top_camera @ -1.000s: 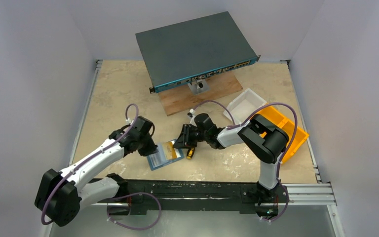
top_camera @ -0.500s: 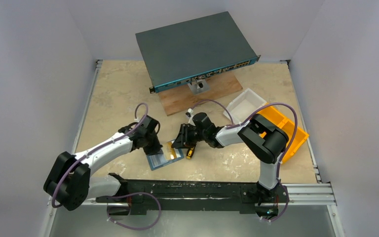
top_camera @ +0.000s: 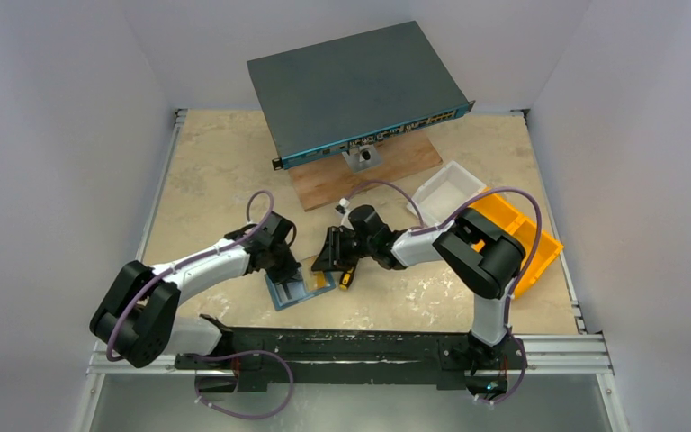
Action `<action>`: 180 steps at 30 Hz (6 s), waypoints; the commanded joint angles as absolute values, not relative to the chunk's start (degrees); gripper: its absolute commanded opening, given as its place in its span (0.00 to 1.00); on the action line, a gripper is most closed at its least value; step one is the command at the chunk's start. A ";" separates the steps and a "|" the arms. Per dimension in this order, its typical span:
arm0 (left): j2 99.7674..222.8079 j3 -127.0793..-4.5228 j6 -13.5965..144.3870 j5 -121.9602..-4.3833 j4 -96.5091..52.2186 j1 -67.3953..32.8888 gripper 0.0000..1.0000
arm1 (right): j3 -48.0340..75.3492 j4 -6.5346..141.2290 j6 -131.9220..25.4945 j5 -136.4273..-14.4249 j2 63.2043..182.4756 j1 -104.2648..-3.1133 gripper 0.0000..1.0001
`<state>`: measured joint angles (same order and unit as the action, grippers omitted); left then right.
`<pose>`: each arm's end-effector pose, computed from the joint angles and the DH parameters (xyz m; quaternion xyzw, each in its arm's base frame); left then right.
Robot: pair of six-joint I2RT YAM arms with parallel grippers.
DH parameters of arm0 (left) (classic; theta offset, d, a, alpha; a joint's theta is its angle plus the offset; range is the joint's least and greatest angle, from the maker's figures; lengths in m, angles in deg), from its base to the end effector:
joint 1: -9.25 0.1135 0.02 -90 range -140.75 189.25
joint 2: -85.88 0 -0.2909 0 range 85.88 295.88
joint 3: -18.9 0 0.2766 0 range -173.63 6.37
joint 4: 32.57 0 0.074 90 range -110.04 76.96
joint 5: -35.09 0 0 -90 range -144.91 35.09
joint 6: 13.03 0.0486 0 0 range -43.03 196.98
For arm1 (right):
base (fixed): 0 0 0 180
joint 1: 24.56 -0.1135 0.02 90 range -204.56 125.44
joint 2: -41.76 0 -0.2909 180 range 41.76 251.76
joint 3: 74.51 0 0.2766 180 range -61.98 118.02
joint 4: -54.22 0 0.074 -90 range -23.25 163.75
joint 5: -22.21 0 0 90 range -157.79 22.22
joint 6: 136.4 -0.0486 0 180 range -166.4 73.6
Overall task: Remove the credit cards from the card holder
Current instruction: Remove the credit card from the card holder, then place the credit card in the storage box, then remove the credit card from the card holder.
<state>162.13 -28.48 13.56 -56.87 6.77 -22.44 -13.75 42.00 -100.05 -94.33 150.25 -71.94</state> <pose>0.2021 -0.1267 0.1487 -0.2652 0.9453 -0.1508 0.1152 0.2508 0.3046 0.1165 -0.0576 0.8698 0.4737 0.1258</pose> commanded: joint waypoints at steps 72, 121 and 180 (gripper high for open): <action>132.45 -38.46 29.55 -57.96 26.88 -22.39 0.42 | -3.95 72.90 -90.48 -72.08 134.08 -25.70 0.00; 135.71 -32.13 18.33 -48.78 34.50 -3.63 0.40 | 7.56 77.10 -82.57 -68.06 136.69 -87.31 0.41; 143.28 -24.55 28.81 -63.33 21.96 -1.56 0.07 | 6.93 69.61 -90.37 -76.98 157.24 -85.78 0.01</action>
